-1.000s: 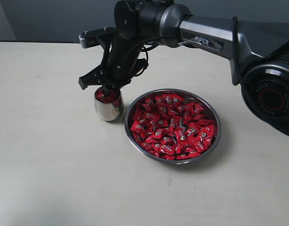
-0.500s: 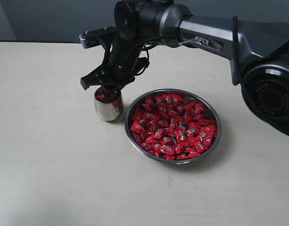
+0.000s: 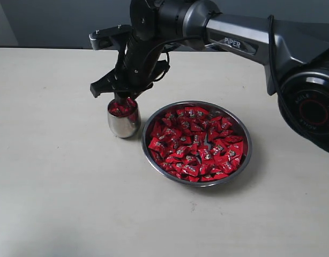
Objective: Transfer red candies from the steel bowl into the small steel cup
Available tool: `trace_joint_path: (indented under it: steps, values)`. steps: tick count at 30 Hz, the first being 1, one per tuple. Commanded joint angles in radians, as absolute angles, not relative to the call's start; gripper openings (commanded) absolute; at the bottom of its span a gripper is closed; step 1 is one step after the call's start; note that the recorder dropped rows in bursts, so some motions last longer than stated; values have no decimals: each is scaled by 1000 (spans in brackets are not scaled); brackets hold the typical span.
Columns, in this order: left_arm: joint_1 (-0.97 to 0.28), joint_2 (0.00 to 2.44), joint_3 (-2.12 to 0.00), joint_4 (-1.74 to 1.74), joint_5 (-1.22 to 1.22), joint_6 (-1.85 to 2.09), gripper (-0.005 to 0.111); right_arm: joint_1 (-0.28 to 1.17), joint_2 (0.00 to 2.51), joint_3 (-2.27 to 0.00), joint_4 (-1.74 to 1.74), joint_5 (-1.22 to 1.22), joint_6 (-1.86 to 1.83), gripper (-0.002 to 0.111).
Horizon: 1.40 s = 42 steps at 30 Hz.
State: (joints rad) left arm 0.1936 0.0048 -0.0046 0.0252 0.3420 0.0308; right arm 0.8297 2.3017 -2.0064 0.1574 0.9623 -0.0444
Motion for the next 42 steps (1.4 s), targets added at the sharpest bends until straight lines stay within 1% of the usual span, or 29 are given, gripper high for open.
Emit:
trace_joint_path:
  steps: [1,8,15,17,19,24,29,35,42]
  values:
    - [187,0,0,27,334,29,0,827,2277,-2081,162,1001,-50,34]
    - [187,0,0,27,334,29,0,827,2266,-2163,162,1091,-50,34]
    - [187,0,0,27,334,29,0,827,2156,-2146,67,1039,-6,34]
    - [187,0,0,27,334,29,0,827,2109,-2098,25,998,0,34]
    - [187,0,0,27,334,29,0,827,2053,-2027,-15,950,0,29]
    - [187,0,0,27,334,29,0,826,1922,-1844,-82,871,0,-1]
    - [187,0,0,27,334,29,0,826,1777,-1688,-142,796,43,-1]
    - [187,0,0,27,334,29,0,826,1591,-1502,-357,714,236,-1]
    - [187,0,0,27,334,29,0,826,1393,-1335,-368,687,246,-1]
